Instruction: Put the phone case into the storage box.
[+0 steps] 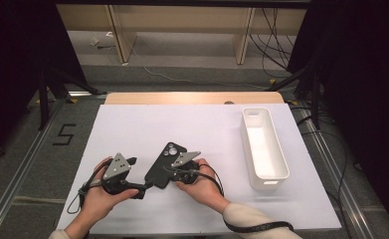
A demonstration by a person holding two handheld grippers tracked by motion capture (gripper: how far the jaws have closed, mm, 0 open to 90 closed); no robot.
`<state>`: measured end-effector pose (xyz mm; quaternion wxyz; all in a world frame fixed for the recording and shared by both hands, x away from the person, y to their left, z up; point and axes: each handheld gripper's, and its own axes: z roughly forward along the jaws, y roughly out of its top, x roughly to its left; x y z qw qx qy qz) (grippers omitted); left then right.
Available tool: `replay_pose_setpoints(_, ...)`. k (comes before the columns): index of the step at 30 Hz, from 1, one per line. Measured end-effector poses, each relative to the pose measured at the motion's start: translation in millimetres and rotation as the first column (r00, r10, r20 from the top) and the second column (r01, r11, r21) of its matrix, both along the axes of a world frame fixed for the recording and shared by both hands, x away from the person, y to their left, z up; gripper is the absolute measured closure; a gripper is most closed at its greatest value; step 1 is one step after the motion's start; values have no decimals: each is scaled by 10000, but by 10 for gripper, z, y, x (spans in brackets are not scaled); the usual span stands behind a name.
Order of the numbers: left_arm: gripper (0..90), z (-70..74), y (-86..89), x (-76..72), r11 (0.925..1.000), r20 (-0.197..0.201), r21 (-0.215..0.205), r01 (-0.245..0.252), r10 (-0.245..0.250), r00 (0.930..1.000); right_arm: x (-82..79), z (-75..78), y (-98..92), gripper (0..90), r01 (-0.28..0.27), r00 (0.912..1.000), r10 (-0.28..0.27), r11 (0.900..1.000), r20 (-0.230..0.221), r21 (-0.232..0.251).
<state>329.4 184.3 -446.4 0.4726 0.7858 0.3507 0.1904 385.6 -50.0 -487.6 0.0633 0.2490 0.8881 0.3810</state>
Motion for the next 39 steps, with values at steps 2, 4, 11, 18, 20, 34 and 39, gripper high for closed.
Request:
replay_pose_setpoints(2,52,0,1,0,10000,9,23,-15,15,10000,8,49,-35,900,-74,9999,72,9998,119,174)
replay_pose_setpoints(4,52,-1,0,0,10000,3,36,-2,2,10000,20,106,-96,884,-80,9998,72,9990,200,429)
replay_pose_setpoints(11,52,0,0,-1,9999,17,108,-1,1,10000,42,275,-394,711,-31,9982,-40,9928,593,1194)
replay_pose_setpoints(18,51,0,-3,-1,10000,2,64,-3,3,10000,-5,455,-733,500,-147,9944,-78,9774,1056,2109)
replay_pose_setpoints(20,51,-1,-1,0,10000,3,54,-20,20,10000,-30,491,-825,447,-121,9931,-151,9732,1165,2295)
replay_pose_setpoints(34,48,1,-2,1,10000,24,65,-37,37,10000,-244,714,-1413,263,-167,9806,-470,9472,1903,3202)
replay_pose_setpoints(39,46,4,-3,-1,10000,49,67,-55,54,10000,-311,746,-1603,248,2,9729,-821,9351,2160,3543)
